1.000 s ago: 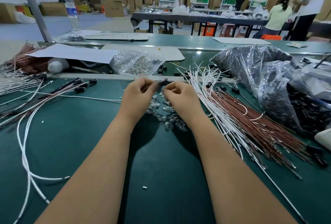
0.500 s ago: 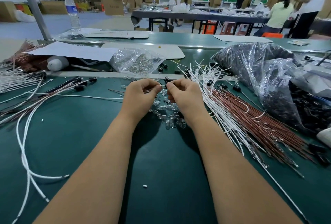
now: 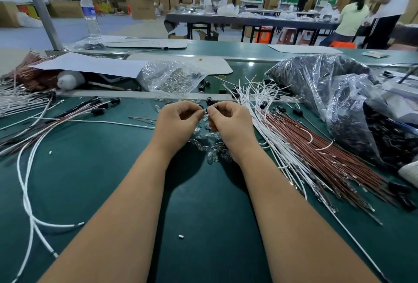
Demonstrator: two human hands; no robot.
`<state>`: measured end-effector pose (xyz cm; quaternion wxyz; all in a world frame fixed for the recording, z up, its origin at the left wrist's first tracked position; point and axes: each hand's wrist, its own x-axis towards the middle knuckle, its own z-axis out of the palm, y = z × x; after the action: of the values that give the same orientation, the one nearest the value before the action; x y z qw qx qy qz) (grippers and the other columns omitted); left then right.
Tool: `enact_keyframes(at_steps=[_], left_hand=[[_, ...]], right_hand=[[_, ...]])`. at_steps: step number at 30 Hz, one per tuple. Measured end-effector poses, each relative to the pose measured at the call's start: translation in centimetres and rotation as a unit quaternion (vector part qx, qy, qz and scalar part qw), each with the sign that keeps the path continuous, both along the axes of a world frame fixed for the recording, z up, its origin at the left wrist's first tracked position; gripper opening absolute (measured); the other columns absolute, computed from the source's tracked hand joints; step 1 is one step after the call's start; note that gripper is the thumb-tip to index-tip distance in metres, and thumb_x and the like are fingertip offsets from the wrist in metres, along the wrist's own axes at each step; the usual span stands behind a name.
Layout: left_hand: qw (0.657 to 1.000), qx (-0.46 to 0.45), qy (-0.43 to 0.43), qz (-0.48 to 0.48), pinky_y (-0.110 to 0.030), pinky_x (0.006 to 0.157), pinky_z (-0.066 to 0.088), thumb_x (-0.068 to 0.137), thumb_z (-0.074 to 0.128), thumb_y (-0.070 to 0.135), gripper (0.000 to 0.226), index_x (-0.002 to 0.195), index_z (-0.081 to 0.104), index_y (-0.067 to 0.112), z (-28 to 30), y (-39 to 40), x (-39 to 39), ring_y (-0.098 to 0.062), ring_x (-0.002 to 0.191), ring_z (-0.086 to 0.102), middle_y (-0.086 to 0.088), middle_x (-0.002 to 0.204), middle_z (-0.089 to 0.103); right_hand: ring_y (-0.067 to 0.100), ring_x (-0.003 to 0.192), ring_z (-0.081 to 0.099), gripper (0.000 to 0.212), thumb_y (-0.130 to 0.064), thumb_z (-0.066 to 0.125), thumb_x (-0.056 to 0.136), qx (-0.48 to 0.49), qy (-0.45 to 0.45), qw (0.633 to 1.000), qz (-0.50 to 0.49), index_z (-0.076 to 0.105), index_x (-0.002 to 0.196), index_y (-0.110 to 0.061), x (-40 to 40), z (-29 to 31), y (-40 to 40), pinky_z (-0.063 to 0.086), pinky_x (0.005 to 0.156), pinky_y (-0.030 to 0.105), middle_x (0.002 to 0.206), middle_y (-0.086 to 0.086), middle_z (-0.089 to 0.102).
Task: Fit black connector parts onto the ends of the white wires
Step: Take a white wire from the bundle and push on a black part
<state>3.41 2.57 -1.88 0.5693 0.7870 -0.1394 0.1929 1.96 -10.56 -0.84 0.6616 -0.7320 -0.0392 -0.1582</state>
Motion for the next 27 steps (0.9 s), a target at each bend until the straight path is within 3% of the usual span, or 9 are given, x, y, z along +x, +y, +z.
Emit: enact_keyframes(at_steps=[5,12,17,21,23,27], left_hand=[[1.000,0.010,-0.001,-0.010,-0.033,0.074,0.051,0.087,0.065,0.002,0.007,0.086,0.072,0.000,0.22,-0.07,-0.27,-0.014,0.072,0.059,-0.014,0.080,0.069],[0.999,0.028,-0.002,-0.019,-0.034,0.068,0.051,0.087,0.068,0.007,0.008,0.086,0.075,0.004,0.30,-0.13,-0.40,-0.013,0.069,0.057,-0.015,0.079,0.072],[0.999,0.053,-0.009,0.005,-0.014,0.060,0.044,0.086,0.071,0.016,0.007,0.087,0.076,0.011,0.22,0.31,-0.11,0.001,0.057,0.054,0.006,0.067,0.068],[0.999,0.049,-0.020,-0.006,-0.024,0.069,0.049,0.087,0.068,0.010,0.007,0.087,0.075,0.008,0.29,0.20,-0.15,-0.008,0.068,0.061,-0.001,0.075,0.071],[0.999,0.046,-0.020,-0.012,-0.027,0.067,0.046,0.089,0.064,0.005,0.010,0.084,0.072,0.006,0.31,0.04,-0.22,-0.011,0.066,0.057,-0.004,0.073,0.068],[0.999,0.036,-0.030,0.000,-0.030,0.061,0.043,0.090,0.061,0.004,0.012,0.080,0.069,0.004,0.39,0.42,-0.14,-0.013,0.062,0.051,-0.011,0.071,0.066]], right_hand=[[0.015,0.059,0.057,0.013,-0.010,0.066,0.088,-0.018,0.006,1.000,-0.001,0.066,0.075,-0.013,-0.13,0.02,0.20,0.055,0.068,0.044,0.064,0.003,0.063],[0.011,0.056,0.057,0.009,-0.012,0.066,0.086,-0.023,0.019,1.000,-0.008,0.068,0.078,-0.009,-0.08,0.24,-0.02,0.053,0.064,0.034,0.069,0.006,0.067],[0.010,0.055,0.055,0.017,-0.014,0.066,0.087,0.022,0.033,0.999,-0.024,0.064,0.070,-0.016,0.17,0.50,-0.58,0.050,0.062,0.032,0.055,-0.006,0.060],[0.006,0.051,0.055,0.014,-0.010,0.068,0.085,0.021,0.034,0.999,0.008,0.065,0.072,-0.014,-0.02,0.53,-0.32,0.049,0.055,0.022,0.057,-0.006,0.062],[0.005,0.051,0.056,0.009,-0.008,0.069,0.085,0.025,0.030,0.999,0.021,0.067,0.078,-0.011,-0.09,0.62,-0.14,0.050,0.054,0.020,0.062,-0.002,0.064],[0.012,0.061,0.062,0.014,0.000,0.066,0.085,0.051,0.025,0.998,0.014,0.064,0.097,-0.006,-0.09,0.94,-0.39,0.056,0.064,0.028,0.077,0.008,0.067]])
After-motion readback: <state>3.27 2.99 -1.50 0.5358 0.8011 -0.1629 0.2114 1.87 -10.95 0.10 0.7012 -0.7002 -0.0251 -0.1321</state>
